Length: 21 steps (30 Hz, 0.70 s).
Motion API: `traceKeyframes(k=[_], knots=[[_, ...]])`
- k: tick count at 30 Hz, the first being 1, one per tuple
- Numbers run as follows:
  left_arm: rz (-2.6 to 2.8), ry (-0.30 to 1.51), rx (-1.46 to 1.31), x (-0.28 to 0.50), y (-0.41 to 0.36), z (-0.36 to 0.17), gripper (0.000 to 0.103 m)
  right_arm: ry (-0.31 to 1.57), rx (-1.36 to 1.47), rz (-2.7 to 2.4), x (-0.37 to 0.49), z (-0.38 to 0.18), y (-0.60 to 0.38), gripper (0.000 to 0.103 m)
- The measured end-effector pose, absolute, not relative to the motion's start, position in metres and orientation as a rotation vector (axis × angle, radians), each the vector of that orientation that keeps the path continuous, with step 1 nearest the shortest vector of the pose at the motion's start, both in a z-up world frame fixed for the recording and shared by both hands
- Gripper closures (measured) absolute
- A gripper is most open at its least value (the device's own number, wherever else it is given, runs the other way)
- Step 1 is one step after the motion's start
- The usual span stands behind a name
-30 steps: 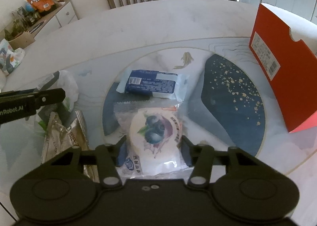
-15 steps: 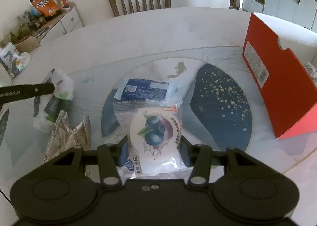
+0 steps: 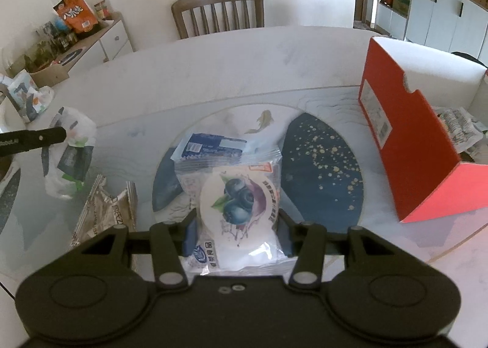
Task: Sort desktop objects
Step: 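Carry the plastic bag and blueberry packet into the red shoebox with both tools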
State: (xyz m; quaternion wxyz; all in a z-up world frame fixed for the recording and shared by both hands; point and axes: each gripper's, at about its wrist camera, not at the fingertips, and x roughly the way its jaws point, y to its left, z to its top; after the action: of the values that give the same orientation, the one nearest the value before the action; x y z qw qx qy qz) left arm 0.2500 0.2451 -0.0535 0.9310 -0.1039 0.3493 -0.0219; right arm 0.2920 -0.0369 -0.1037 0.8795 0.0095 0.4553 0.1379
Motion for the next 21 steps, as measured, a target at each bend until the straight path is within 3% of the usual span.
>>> traceKeyframes(k=[21], knots=[[-0.231,0.652,-0.213,0.243,0.156,0.004,0.091,0.906,0.061,0.328,0.283,-0.056,-0.105,0.054]])
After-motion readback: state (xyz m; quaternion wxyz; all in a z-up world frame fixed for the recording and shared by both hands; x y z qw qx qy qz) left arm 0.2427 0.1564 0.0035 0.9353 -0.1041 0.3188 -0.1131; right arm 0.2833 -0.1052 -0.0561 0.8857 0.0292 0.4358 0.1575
